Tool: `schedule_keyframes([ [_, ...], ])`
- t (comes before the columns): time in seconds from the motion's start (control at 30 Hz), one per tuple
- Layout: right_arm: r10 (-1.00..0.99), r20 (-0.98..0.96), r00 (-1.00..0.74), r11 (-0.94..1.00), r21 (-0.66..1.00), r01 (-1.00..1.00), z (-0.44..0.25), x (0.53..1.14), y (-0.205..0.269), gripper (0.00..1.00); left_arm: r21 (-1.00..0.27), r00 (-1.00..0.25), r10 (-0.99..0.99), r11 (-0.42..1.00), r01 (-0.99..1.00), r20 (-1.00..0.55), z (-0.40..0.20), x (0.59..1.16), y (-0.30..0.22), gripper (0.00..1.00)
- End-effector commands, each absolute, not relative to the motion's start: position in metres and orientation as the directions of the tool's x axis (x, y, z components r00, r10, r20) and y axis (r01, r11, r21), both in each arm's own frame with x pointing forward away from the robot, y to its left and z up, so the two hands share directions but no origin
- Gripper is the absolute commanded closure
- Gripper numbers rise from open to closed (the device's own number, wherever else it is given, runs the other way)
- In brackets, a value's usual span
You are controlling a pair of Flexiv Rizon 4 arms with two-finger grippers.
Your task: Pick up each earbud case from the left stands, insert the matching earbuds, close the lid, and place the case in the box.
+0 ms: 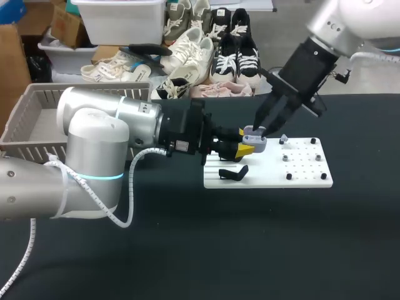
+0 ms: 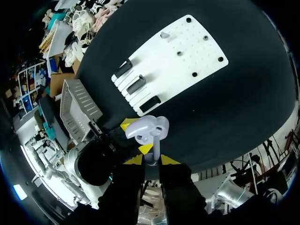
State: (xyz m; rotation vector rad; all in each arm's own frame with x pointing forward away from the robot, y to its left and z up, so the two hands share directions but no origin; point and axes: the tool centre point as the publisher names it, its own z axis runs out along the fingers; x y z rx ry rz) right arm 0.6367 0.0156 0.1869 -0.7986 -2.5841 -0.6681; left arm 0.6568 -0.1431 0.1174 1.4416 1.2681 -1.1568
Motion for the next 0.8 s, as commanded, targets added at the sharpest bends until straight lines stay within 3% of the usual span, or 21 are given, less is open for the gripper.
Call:
schedule_keyframes([
  [0.03, 0.414, 0.469, -0.780, 0.740, 0.325, 0.588, 0.1865, 0.6403, 0.0163, 1.00, 0.030, 0.049, 0.185, -0.104, 0.994, -0.981, 0.1173, 0.6575, -0.1431, 1.00],
  [0.8, 0.313, 0.600, -0.737, 0.792, 0.263, 0.551, 0.1910, 0.6453, 0.0142, 1.00, 0.030, 0.049, 0.185, -0.104, 0.994, -0.981, 0.1173, 0.6575, -0.1431, 1.00],
])
